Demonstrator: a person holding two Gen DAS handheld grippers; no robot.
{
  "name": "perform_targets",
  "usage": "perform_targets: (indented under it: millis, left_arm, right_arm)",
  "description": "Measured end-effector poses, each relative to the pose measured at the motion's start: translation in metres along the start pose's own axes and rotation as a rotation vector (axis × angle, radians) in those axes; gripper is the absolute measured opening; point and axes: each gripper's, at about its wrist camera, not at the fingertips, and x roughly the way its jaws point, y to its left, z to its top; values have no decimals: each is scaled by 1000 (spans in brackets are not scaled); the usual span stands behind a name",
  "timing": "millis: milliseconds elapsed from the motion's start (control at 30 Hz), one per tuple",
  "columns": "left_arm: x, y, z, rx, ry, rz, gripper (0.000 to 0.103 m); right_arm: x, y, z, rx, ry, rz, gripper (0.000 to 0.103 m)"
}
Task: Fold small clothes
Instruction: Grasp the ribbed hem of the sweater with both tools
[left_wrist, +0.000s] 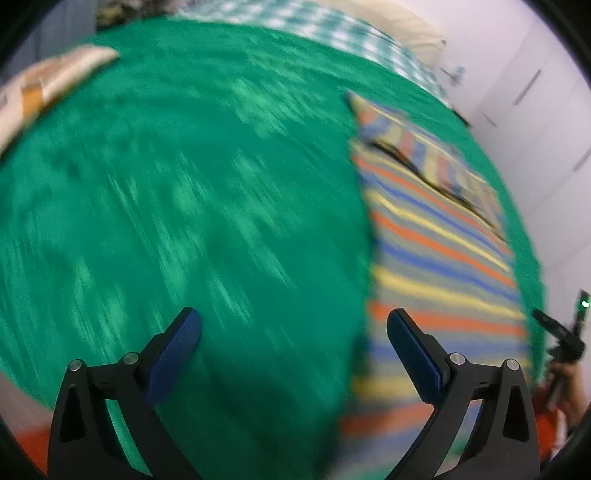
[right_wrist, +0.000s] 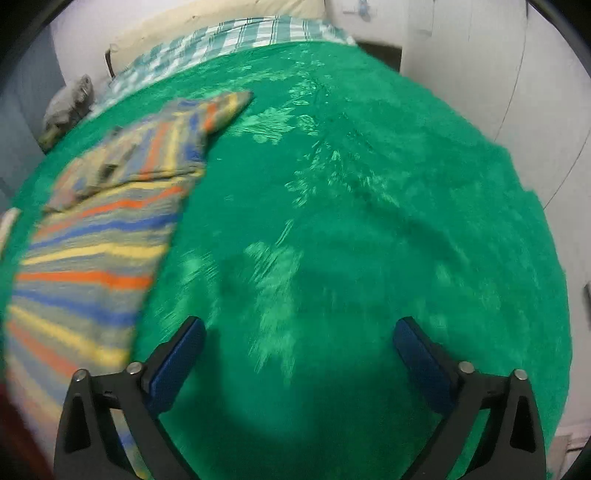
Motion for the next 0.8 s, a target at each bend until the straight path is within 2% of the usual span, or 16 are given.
perform_targets:
  millis: [67, 100, 133, 167, 233, 267, 333, 367, 400, 433, 467, 567, 600, 700, 800]
  left_arm:
    - [2, -15, -21, 58, 63, -17, 100]
    - [7, -24, -32, 90, 101, -2, 97]
    - [12, -31, -40, 111, 138, 14, 94]
    - [16, -36, -45, 125, 166, 29, 85]
    - [20, -49, -52, 166, 188, 60, 81]
    - [21, -55, -54, 188, 198, 62, 76]
    - [24, -62, -57, 215, 221, 74, 58]
    - [26, -66, -58, 236, 230, 87, 34]
    - [28, -68, -59, 244, 243, 76, 7]
    - [29, -68, -57, 228, 269, 31, 6]
    - [29, -68, -57, 220, 272, 25, 5]
    - [17, -63, -50, 169, 282, -48, 4]
    - [11, -59, -43, 128, 280, -103, 4]
    - [-5, -53, -8, 27, 232, -242, 4]
    - [-1, -54, 38, -15, 180, -315, 4]
  right_arm:
    - [-21, 7, -17, -3, 41, 97, 99]
    - [-29, 12, -26, -6, 71, 142, 99]
    - [-36, 19, -41, -3, 120, 202, 97]
    - [-38, 24, -53, 6, 166, 247, 96]
    - [-36, 38, -78, 28, 259, 314, 84]
    - [-32, 47, -89, 31, 300, 344, 81]
    - [-24, 61, -103, 20, 326, 355, 74]
    - [-19, 65, -105, 12, 332, 350, 70]
    - [-8, 70, -108, 6, 357, 340, 52]
    - [-2, 72, -109, 13, 373, 323, 16]
    - [1, 72, -108, 29, 383, 314, 7]
    - [-10, 71, -102, 58, 369, 371, 6]
    - [-15, 70, -96, 81, 358, 409, 6]
    - [-29, 62, -68, 162, 305, 515, 6]
    - [-29, 60, -29, 211, 233, 578, 6]
